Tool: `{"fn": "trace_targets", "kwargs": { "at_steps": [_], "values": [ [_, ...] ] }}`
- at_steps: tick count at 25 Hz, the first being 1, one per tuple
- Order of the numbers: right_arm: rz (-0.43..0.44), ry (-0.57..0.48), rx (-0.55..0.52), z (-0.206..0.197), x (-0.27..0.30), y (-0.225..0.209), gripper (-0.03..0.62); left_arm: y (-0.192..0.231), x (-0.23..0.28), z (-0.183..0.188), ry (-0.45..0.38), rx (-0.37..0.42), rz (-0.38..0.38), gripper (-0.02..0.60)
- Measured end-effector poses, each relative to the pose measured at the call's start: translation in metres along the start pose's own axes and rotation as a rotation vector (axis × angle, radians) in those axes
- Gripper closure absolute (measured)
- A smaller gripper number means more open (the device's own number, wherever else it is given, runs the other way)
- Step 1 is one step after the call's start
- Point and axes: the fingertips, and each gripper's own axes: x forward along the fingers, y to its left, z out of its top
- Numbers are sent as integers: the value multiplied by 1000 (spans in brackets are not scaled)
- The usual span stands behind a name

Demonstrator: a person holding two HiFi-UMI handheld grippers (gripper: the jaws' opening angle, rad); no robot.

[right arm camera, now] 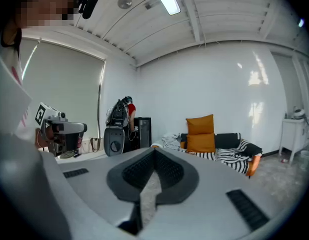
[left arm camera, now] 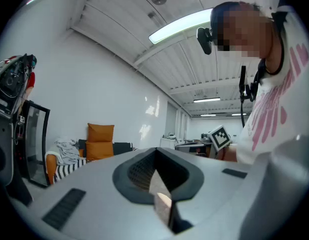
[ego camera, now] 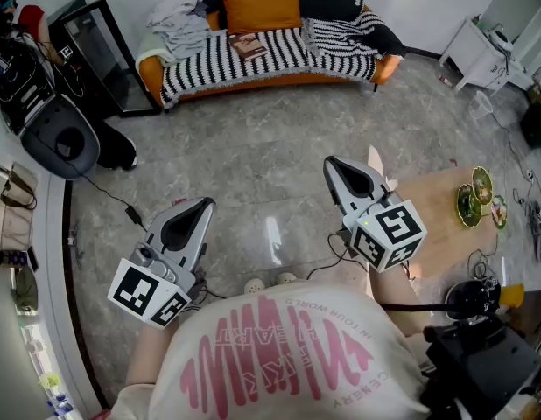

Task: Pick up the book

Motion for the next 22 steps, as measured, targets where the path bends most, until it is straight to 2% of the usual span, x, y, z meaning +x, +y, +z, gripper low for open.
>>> {"fn": "trace_targets", "kwargs": {
  "at_steps": [13, 22],
  "values": [
    [-4, 5, -34, 5, 6, 4, 585, 9, -1, 4, -4, 6, -3, 574],
    [13, -99, 33, 23, 12, 19, 585, 24, -14, 12, -9, 31, -20, 574]
  ]
}}
